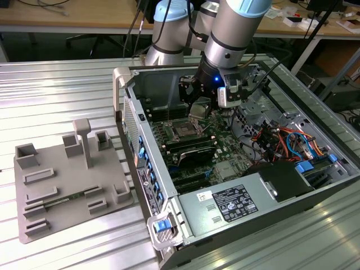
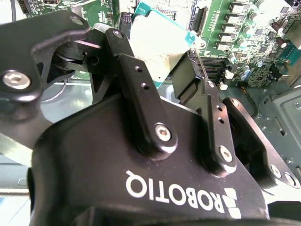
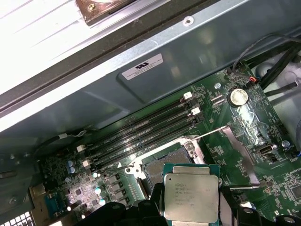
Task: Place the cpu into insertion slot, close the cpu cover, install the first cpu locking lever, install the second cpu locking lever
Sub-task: 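Place the cpu into insertion slot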
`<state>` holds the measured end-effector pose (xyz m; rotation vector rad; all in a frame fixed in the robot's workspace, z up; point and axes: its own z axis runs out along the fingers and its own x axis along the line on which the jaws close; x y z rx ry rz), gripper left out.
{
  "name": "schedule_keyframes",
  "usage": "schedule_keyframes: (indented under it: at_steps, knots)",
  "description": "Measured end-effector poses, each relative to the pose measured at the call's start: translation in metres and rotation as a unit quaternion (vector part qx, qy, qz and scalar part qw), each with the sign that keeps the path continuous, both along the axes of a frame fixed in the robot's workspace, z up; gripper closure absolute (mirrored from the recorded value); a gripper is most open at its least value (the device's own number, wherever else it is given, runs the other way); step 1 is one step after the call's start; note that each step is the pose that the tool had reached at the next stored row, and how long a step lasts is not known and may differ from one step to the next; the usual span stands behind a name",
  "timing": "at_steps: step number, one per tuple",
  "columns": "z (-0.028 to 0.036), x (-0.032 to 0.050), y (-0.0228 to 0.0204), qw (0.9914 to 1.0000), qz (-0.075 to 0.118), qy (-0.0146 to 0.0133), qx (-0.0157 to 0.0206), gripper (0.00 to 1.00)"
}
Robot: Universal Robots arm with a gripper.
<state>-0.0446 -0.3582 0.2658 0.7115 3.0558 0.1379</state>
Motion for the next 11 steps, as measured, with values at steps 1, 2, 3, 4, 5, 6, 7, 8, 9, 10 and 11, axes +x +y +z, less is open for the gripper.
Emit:
schedule_keyframes:
  at_steps: [1,2,3,4,5,6,7,8,9,10,11]
  knots:
    - [0.0000,0.0000,0.0000,1.00000,0.000,0.0000,0.0000,0.45]
    - [0.0000,0.0000,0.0000,1.00000,0.000,0.0000,0.0000,0.45]
    - [0.0000,0.0000,0.0000,1.00000,-0.001,0.0000,0.0000,0.45]
    - [-0.0001,0.0000,0.0000,1.00000,-0.001,0.0000,0.0000,0.45]
    - [-0.0001,0.0000,0.0000,1.00000,-0.002,0.0000,0.0000,0.45]
    - [-0.0001,0.0000,0.0000,1.00000,-0.002,0.0000,0.0000,0.45]
    - [-0.0001,0.0000,0.0000,1.00000,-0.002,0.0000,0.0000,0.45]
    - [-0.0002,0.0000,0.0000,1.00000,-0.003,0.0000,0.0000,0.45]
    - [-0.0002,0.0000,0.0000,1.00000,-0.003,0.0000,0.0000,0.45]
    - [-0.0002,0.0000,0.0000,0.99999,-0.003,0.0000,0.0000,0.45]
    - [-0.0003,0.0000,0.0000,0.99999,-0.004,0.0000,0.0000,0.45]
